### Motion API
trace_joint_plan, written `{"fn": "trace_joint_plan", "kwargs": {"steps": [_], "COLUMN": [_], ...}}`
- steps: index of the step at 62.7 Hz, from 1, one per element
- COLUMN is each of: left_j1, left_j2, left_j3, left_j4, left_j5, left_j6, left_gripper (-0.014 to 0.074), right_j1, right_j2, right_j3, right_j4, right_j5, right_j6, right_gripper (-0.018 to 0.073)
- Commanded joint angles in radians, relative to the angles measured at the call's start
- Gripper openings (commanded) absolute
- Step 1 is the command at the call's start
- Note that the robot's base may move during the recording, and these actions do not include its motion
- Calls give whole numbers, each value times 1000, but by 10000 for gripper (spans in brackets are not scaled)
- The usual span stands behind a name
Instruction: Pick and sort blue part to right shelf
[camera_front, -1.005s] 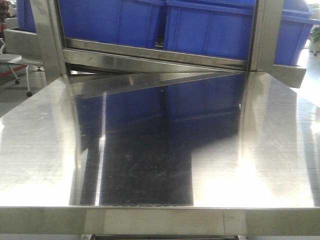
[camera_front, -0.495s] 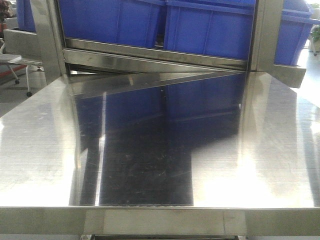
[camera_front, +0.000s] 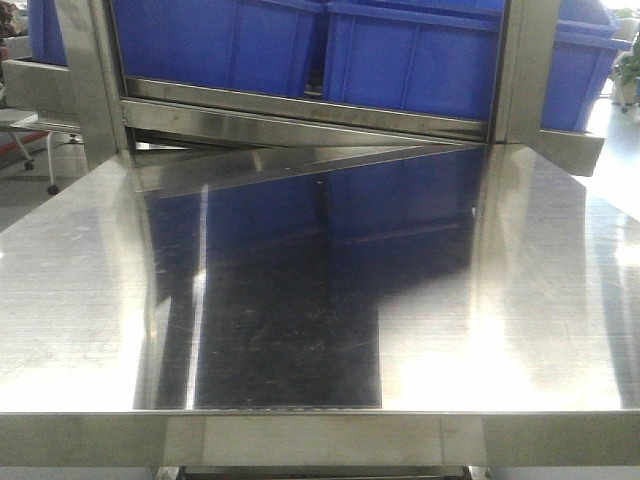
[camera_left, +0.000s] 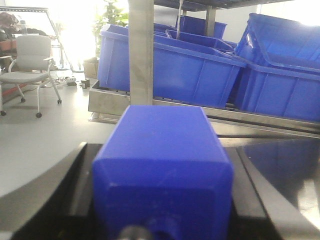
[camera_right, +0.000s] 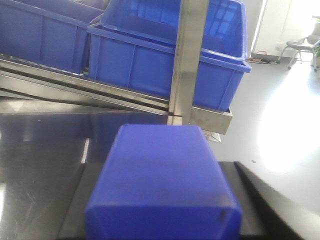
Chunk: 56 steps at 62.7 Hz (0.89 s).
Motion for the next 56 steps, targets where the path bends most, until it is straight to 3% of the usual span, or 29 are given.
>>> {"fn": "trace_joint_plan", "kwargs": {"steps": [1,56], "left_j1": [0,0], "left_j2": [11,11], "left_j3": [-32,-32], "left_j4": [-1,-1], "left_j5": [-84,-84], "left_j6": [-7,-7], "left_gripper": [335,335], "right_j1": [-9,-9], "right_j2": [4,4], "right_j3": [-30,-30], "right_j4": [-9,-9], "right_j5": [-96,-96], "right_j6": [-11,-11], "right_gripper": [455,455]}}
